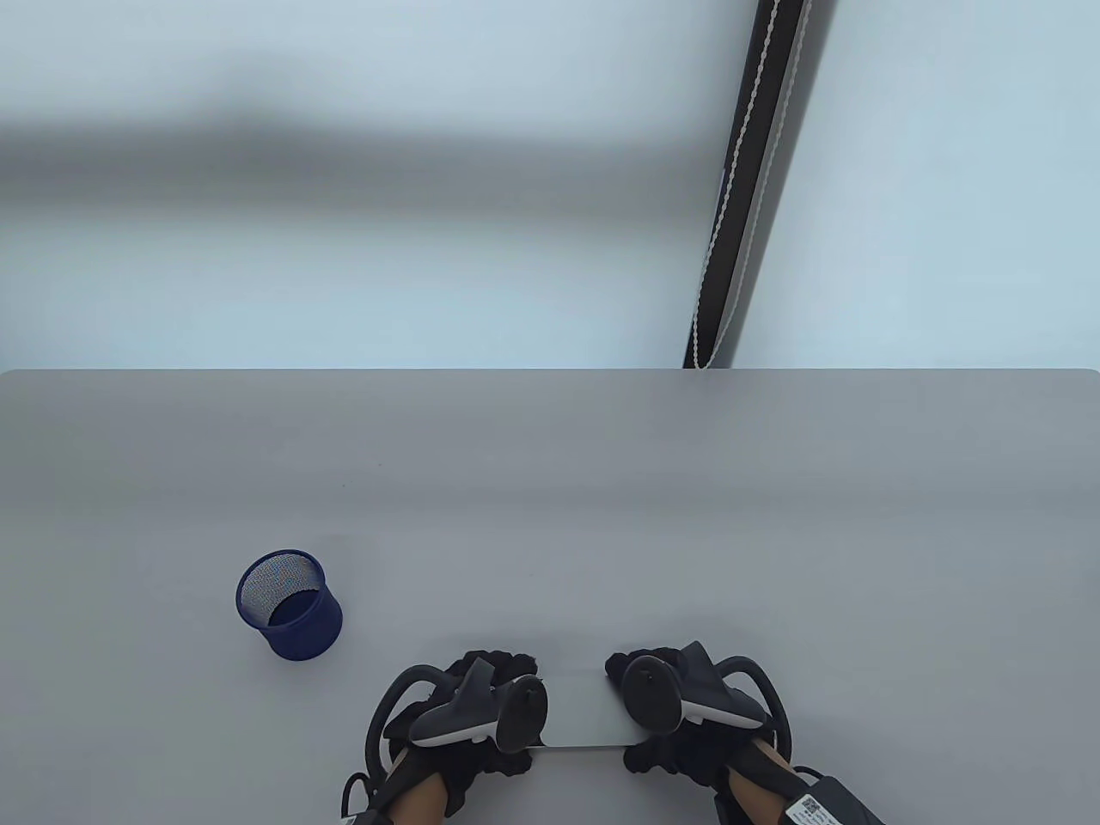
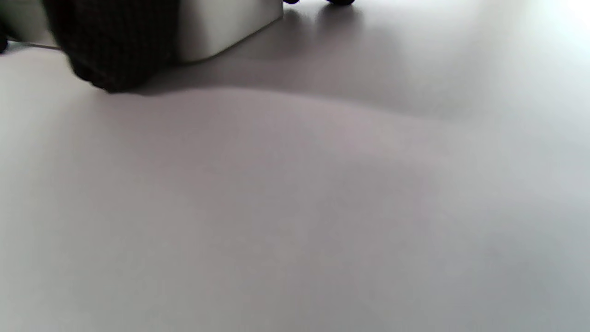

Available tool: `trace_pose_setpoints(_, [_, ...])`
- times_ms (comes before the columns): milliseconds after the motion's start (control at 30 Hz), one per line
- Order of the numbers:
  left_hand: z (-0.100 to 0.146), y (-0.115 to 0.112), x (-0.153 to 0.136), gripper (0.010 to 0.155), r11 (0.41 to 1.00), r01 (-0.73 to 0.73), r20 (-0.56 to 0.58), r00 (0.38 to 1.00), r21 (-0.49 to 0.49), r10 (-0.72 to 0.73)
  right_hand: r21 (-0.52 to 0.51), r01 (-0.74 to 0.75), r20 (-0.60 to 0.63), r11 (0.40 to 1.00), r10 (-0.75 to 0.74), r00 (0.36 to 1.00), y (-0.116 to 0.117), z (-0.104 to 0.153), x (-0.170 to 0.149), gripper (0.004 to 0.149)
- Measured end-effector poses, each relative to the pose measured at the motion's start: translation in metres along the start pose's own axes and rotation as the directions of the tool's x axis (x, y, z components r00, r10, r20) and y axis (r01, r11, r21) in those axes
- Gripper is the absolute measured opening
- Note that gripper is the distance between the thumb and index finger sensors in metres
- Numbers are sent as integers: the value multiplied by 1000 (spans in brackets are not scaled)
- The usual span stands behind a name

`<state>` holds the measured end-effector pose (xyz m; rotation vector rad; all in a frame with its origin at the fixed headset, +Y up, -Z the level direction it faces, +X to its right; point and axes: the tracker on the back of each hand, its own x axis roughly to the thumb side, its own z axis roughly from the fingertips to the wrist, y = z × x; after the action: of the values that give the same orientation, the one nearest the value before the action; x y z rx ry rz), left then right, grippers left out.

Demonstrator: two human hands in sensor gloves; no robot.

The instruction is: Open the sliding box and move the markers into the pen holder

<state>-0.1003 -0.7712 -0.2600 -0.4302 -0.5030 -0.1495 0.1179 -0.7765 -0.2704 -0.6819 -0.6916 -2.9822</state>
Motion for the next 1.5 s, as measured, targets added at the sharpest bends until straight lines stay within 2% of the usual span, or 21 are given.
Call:
trace_pose_setpoints(200, [1, 0, 0, 83, 1000, -6, -8, 1000, 2, 6, 62, -11, -32, 998, 13, 999, -1, 1, -9, 73])
trace_pose_setpoints(467, [2, -1, -3, 82, 1000, -19, -20, 1000, 5, 19, 95, -43, -63, 995, 49, 997, -4, 3, -16, 75])
trace_pose_setpoints(733, [7, 7, -9, 88, 989, -143, 6, 990, -30, 143, 94, -44, -67, 995, 51, 996, -5, 4, -18, 75])
trace_pose_setpoints(800, [9, 9, -11, 84, 979, -203, 18, 979, 4, 203, 93, -44, -67, 995, 50, 996, -5, 3, -18, 75])
trace_pose_setpoints(900, [8, 10, -13, 62, 967, -236, -8, 971, 90, 238, 93, -45, -68, 995, 51, 996, -5, 4, -18, 75])
trace_pose_setpoints(967, [5, 9, -12, 50, 971, -194, -48, 978, 141, 203, 92, -45, -68, 995, 51, 996, -5, 4, -18, 75])
trace_pose_setpoints(1133, [0, 9, -3, 45, 975, -27, -136, 989, 223, 58, 92, -46, -70, 995, 53, 996, -6, 4, -18, 75])
trace_pose_setpoints(1267, [-2, 9, 5, 53, 965, 97, -188, 981, 243, -51, 92, -50, -70, 994, 57, 996, -5, 3, -17, 74])
trace_pose_setpoints(1400, [-3, 8, 8, 66, 962, 139, -207, 974, 237, -90, 90, -52, -67, 995, 58, 996, -5, 4, -17, 74])
trace_pose_setpoints(1500, [-4, 8, 11, 70, 954, 172, -224, 968, 244, -117, 89, -53, -67, 995, 59, 996, -5, 4, -17, 74])
